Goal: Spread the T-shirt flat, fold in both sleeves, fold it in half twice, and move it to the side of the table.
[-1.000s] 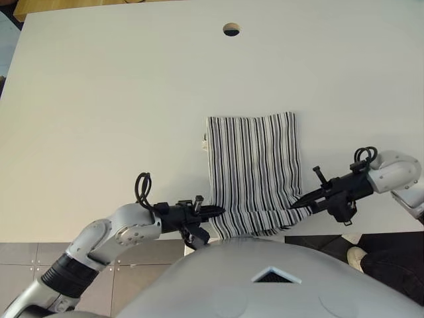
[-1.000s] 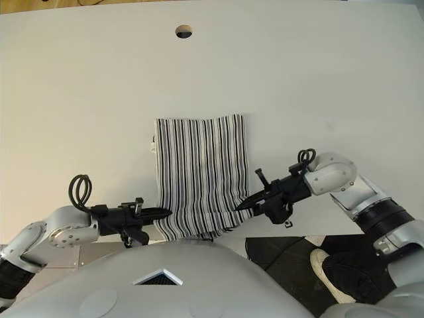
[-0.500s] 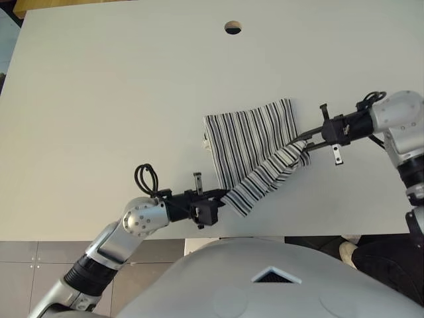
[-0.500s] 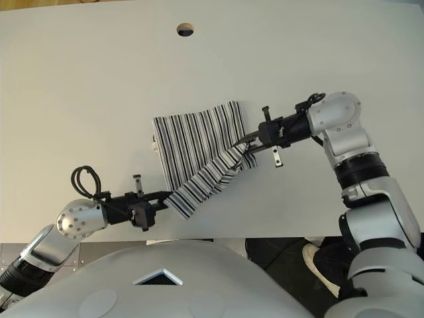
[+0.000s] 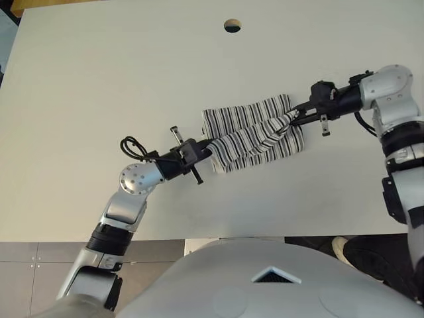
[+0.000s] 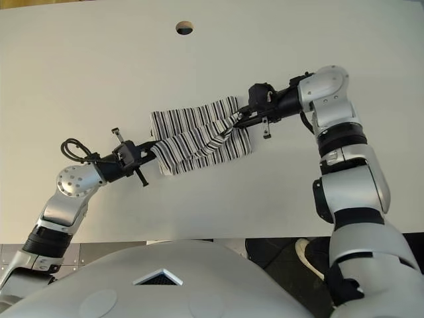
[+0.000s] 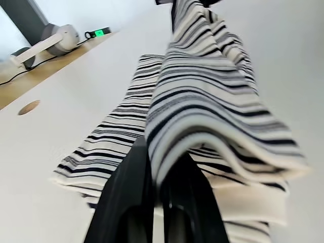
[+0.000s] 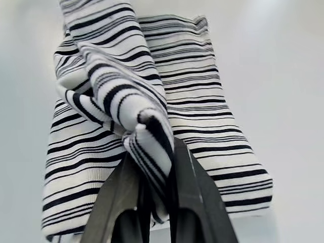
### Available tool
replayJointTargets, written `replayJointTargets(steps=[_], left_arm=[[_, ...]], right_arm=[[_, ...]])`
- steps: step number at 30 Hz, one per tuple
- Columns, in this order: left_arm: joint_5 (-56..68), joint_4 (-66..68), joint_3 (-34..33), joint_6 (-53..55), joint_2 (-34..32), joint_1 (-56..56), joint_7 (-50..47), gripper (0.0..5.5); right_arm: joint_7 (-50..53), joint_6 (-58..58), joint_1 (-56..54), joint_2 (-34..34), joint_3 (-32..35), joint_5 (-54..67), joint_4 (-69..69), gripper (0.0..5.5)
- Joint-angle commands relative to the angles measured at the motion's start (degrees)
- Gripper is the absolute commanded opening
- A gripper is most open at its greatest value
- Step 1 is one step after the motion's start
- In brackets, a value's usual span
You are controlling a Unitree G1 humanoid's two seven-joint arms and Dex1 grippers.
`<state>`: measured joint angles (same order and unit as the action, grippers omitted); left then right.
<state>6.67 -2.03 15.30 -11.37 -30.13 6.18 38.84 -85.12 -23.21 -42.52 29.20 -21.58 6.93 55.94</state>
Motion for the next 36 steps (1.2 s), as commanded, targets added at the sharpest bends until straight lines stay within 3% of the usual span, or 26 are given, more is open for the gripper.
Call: replayJointTargets(steps=[1,7,8,18,25,31,36], left_arm=[[0.5,4.1,-2.4,0.1,1.2,-2.0,-0.2,0.10],[-0.1,11.9,-4.7,-1.5,4.5,-5.0,-2.2,0.10],[0.1,13.2,-5.2,-1.5,5.3,-5.6,-2.8,0.10],[5.1,21.5,-13.3,-2.9,13.4,-11.4,-7.7,1.93],[4.5,21.8,-15.4,-3.9,15.1,-10.5,-9.3,2.78],[4.0,20.3,-19.2,-5.3,12.8,-8.8,-11.2,2.78],[7.7,12.5,-26.5,-4.1,7.1,-6.3,-9.9,2.78]], right_arm=[[3.6,0.5,-3.9,-2.4,2.1,-2.6,4.1,0.26],[7.3,1.3,-4.9,-5.6,3.2,-6.2,8.2,0.26],[8.4,1.4,-5.3,-6.3,3.3,-6.9,9.1,0.61],[19.5,7.2,-9.6,-10.1,8.3,-9.8,17.1,2.59],[28.0,8.7,-13.2,-12.3,11.8,-10.8,18.9,3.65],[29.3,6.1,-14.7,-13.8,13.7,-10.8,18.2,3.71],[17.3,1.7,-11.1,-15.1,15.1,-7.0,11.3,3.71]])
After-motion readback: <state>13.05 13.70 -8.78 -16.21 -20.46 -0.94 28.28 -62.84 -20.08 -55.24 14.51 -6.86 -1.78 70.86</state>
